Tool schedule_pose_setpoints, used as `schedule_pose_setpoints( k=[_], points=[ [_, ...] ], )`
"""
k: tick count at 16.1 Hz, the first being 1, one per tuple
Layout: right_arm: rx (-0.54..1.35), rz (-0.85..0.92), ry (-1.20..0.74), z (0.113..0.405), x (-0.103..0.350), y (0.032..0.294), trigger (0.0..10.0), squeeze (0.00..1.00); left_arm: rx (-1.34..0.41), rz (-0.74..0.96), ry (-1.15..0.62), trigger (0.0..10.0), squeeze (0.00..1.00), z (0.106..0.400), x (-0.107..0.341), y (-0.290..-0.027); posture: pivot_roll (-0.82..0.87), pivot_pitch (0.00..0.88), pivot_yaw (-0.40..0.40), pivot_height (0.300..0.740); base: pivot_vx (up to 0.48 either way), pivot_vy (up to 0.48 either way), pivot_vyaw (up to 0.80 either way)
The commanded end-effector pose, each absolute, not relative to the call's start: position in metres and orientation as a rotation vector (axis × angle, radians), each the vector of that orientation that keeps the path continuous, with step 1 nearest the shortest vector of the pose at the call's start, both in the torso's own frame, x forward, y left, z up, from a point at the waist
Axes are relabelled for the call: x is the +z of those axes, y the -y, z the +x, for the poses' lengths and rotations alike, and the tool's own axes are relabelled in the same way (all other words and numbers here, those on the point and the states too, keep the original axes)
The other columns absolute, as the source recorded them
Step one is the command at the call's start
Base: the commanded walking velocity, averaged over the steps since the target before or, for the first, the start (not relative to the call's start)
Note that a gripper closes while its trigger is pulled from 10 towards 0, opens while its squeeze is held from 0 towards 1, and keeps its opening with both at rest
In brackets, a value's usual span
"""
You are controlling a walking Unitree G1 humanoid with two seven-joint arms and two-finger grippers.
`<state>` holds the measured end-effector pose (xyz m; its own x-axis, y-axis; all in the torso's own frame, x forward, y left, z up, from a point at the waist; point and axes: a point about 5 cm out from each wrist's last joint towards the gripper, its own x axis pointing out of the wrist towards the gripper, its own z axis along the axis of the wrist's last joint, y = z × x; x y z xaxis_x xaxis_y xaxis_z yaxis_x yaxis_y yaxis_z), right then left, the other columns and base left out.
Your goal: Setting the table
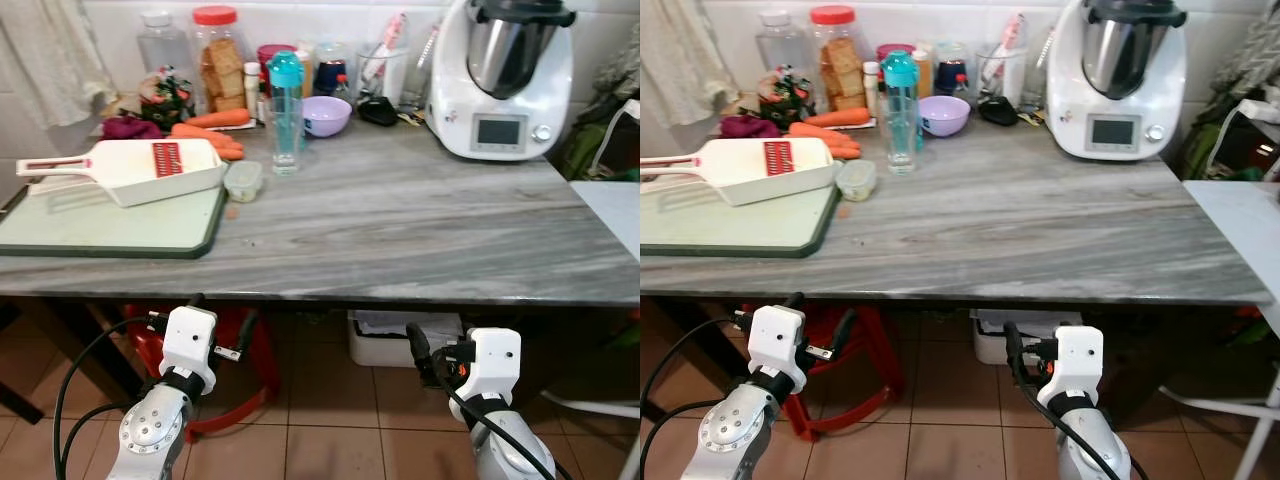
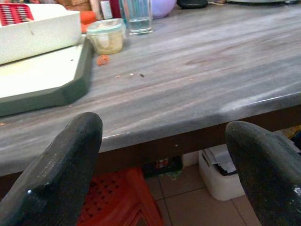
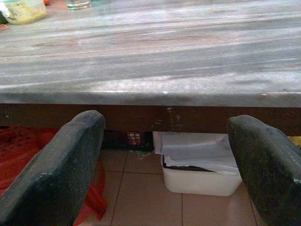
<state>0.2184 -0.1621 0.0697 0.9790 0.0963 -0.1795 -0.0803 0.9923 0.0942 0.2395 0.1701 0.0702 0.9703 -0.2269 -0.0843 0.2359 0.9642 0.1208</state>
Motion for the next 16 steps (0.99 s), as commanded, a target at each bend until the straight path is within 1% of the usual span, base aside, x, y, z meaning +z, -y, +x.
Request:
schedule_pose_setpoints(
  k=[1,10,16],
  points=[
    [0.083,0.088,-0.193,0.2176,0.0683,0.1630,10.0,0.00,-0.232,0.143,-0.076,10.0,0.00,0.2392,0.0699,-0.1705,0.07,0.000,-0.008,0.740,0.000,0.000,0.00],
    [0.072,0.099,-0.202,0.2170,0.0681,0.1637,10.0,0.00,-0.203,0.171,-0.088,10.0,0.00,0.2400,0.0688,-0.1720,0.07,0.000,-0.008,0.740,0.000,0.000,0.00],
    [0.071,0.104,-0.205,0.2164,0.0671,0.1626,10.0,0.00,-0.199,0.177,-0.094,10.0,0.00,0.2387,0.0674,-0.1739,0.07,0.000,-0.005,0.740,-0.269,0.000,0.00]
  ],
)
